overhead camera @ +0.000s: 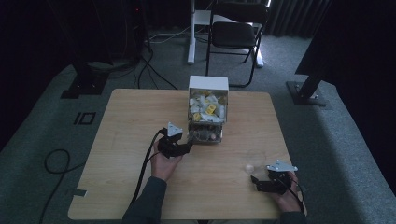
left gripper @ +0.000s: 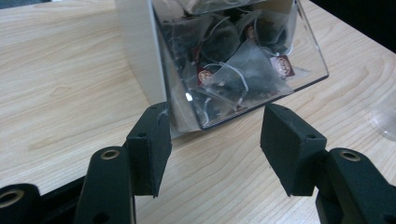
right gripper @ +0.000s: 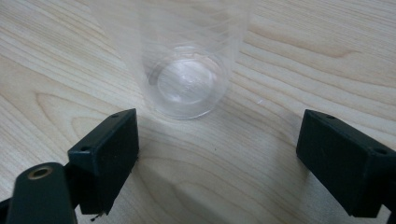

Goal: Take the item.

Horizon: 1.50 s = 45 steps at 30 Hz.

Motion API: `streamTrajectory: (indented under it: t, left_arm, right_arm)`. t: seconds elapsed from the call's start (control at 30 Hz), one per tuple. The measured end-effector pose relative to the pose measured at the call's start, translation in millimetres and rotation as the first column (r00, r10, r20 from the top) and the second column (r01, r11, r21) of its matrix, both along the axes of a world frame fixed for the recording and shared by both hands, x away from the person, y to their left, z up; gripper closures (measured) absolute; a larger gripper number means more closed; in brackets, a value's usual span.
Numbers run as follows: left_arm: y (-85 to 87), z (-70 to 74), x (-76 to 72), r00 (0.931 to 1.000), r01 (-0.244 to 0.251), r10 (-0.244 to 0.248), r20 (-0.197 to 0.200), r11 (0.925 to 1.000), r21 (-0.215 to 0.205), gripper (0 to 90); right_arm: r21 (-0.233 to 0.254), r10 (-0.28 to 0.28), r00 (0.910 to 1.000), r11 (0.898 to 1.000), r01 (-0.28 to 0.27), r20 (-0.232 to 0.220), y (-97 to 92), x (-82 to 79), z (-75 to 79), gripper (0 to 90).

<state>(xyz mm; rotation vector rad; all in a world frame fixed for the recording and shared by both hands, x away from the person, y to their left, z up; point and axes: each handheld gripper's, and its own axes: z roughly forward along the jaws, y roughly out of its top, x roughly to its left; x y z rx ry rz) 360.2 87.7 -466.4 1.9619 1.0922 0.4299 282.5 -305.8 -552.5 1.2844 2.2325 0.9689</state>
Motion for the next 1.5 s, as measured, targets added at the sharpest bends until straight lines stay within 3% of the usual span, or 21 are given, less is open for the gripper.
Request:
streamTrajectory:
  t: [0.47, 0.87, 1.2, 1.5]
  left_arm:
    - [-17.5, 5.7, -0.6, 0.9983, 0.054, -0.055, 0.021, 0.9985, 0.009, 42.9]
    - [-32.2, 1.7, -0.6, 0.9929, 0.11, -0.111, 0.044, 0.9937, 0.023, 38.0]
    - [-41.7, -8.0, 6.6, 0.9878, 0.154, -0.155, 0.02, 0.9873, 0.041, 36.5]
    - [-48.2, -17.3, 12.8, 0.989, 0.146, -0.148, 0.013, 0.9874, 0.059, 36.9]
  right_arm:
    - [0.0, 0.004, 1.0, 1.0, -0.004, -0.001, 0.1, 0.0, 0.0, 12.8]
    - [0.001, 0.004, 1.0, 1.0, -0.004, -0.002, 0.1, 0.0, 0.0, 12.8]
    - [0.0, 0.004, 1.0, 1.0, -0.004, -0.001, 0.0, 0.0, 0.0, 12.8]
    - [0.001, 0.006, 1.0, 1.0, -0.006, -0.002, -0.1, 0.0, 0.0, 12.8]
